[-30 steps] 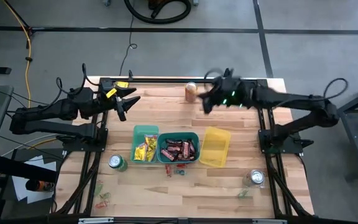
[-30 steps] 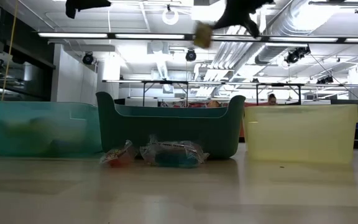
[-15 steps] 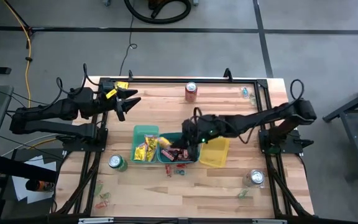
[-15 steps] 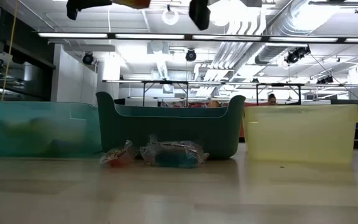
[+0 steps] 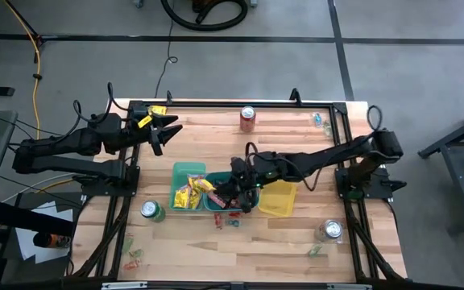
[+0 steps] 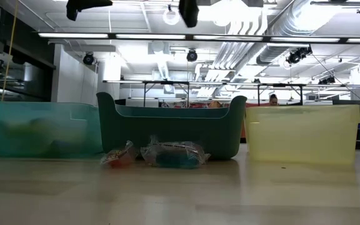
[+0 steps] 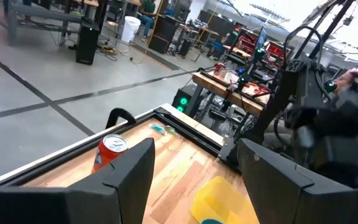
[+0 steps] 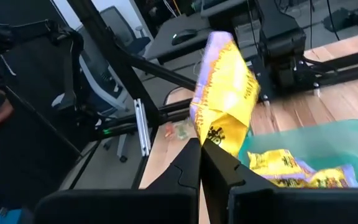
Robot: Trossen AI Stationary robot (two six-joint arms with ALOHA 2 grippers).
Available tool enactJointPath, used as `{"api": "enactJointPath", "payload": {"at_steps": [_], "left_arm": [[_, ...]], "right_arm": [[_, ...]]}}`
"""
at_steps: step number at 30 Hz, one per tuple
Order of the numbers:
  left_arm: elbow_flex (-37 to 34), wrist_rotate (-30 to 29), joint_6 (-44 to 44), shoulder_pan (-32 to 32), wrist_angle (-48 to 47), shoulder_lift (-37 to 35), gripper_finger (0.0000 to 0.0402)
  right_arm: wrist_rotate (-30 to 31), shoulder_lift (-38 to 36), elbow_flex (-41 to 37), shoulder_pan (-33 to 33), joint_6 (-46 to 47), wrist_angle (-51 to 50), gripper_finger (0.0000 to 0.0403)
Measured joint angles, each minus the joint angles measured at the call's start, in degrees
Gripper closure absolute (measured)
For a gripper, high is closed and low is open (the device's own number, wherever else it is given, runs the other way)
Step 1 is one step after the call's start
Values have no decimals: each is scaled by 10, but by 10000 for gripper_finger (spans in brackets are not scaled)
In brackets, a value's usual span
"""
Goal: Sort candy
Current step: Put the yellow candy into the green bin
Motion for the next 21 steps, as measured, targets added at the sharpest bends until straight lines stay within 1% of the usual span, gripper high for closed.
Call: {"api": "enactJointPath", "payload": {"at_steps": [4, 6, 8, 12, 15, 19, 21], "left_arm": [[0, -9, 0, 0, 0, 0, 183], [0, -9, 0, 0, 0, 0, 183], [0, -9, 0, 0, 0, 0, 183], [0, -10, 0, 0, -1, 0, 183], [0, -10, 0, 0, -1, 0, 183], [0, -10, -3, 0, -1, 0, 183], [0, -10, -3, 0, -1, 0, 183]], "right_arm": [[5, 58, 3, -1, -7, 84, 403], [7, 98, 22, -4, -7, 111, 403], [8, 138, 54, -7, -11, 114, 403], [9, 203, 119, -15, -30, 96, 403], [10, 238, 166, -22, -28, 59, 403], [10, 259, 216, -30, -60, -4, 399], [10, 264, 234, -32, -82, -32, 385]]}}
